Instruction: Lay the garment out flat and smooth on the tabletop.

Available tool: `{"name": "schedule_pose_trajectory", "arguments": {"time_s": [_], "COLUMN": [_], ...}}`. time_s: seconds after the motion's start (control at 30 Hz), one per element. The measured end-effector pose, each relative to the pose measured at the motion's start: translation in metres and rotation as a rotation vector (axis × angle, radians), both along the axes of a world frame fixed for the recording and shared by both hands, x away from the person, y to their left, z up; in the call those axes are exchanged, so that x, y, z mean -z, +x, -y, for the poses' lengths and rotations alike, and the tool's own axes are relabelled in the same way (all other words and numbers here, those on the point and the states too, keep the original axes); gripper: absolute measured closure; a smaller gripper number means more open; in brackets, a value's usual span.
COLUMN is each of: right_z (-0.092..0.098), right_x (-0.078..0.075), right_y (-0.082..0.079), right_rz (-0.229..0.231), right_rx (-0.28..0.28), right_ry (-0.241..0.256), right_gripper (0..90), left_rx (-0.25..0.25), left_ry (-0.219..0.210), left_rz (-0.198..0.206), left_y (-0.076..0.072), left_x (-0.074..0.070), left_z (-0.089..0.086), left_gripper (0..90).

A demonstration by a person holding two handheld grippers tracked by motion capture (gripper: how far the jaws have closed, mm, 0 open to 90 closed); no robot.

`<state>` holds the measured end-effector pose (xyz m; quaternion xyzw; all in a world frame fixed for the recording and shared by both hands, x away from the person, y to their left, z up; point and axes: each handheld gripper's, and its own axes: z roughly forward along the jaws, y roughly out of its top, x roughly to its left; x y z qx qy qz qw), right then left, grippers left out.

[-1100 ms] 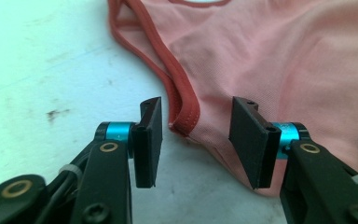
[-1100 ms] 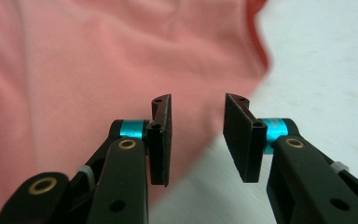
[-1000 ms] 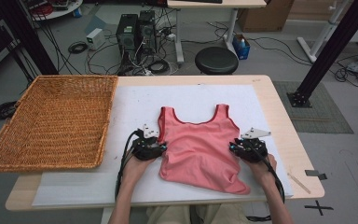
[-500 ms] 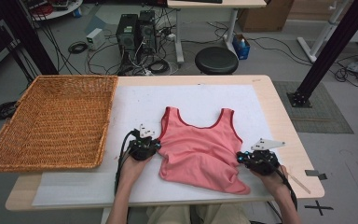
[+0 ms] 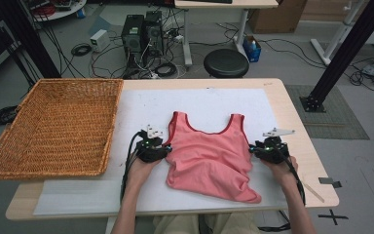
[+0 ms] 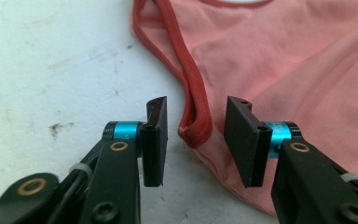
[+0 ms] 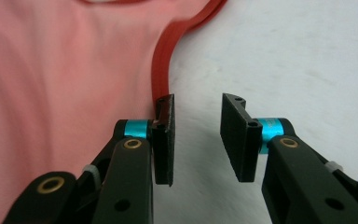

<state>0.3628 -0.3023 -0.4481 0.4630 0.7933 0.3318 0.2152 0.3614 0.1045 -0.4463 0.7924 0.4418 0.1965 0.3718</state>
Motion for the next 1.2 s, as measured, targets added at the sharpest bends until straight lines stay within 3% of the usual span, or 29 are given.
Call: {"name": "schedule_pose_trajectory", "arguments": {"time_s": [0.13, 0.27, 0.37, 0.43, 0.5, 0.57, 0.7, 0.87, 0.93, 1.0, 1.07, 1.17, 1.2], "right_z": [-0.007, 0.006, 0.008, 0.0, -0.01, -0.015, -0.016, -0.018, -0.017, -0.018, -0.016, -0.006, -0.002], "right_x": [-0.001, -0.005, -0.006, -0.004, 0.002, 0.003, 0.003, 0.002, 0.002, 0.002, 0.0, -0.005, -0.006], "right_y": [-0.004, -0.009, -0.008, -0.007, -0.007, -0.008, -0.007, -0.007, -0.007, -0.006, -0.005, 0.001, 0.004], "right_rz": [0.015, 0.048, 0.033, 0.007, -0.014, 0.008, -0.003, -0.009, -0.016, -0.008, 0.016, 0.044, 0.052], "right_rx": [-0.029, 0.048, 0.017, -0.036, -0.072, -0.064, -0.056, -0.092, -0.105, -0.117, -0.1, -0.028, -0.017], "right_ry": [-0.018, 0.115, 0.155, 0.132, 0.069, 0.033, 0.035, 0.054, 0.068, 0.06, 0.018, -0.033, -0.057], "right_gripper": [58.8, 58.1, 57.8, 56.7, 54.6, 54.5, 53.8, 71.4, 78.6, 82.8, 85.0, 85.9, 86.0], "left_rx": [0.007, -0.023, -0.025, -0.008, 0.009, 0.024, 0.028, 0.023, 0.046, 0.076, 0.033, -0.048, -0.055], "left_ry": [0.009, -0.028, -0.055, -0.048, -0.019, 0.015, 0.025, 0.002, -0.003, 0.004, 0.044, -0.007, -0.011], "left_rz": [0.015, 0.06, 0.061, 0.048, 0.034, 0.021, 0.016, 0.012, 0.014, 0.017, 0.046, 0.054, 0.04], "left_y": [0.0, -0.004, -0.004, -0.003, -0.003, -0.002, -0.001, -0.002, -0.003, -0.004, -0.002, 0.002, 0.002], "left_x": [-0.001, -0.007, -0.008, -0.007, -0.004, -0.001, 0.003, 0.004, 0.004, 0.003, 0.002, -0.001, -0.001], "left_z": [0.002, -0.004, -0.007, -0.005, -0.001, 0.004, 0.007, 0.006, 0.006, 0.007, 0.005, -0.007, -0.01], "left_gripper": [58.0, 57.9, 57.3, 56.2, 55.9, 55.7, 55.4, 55.8, 61.6, 78.0, 82.3, 82.9, 82.9]}}
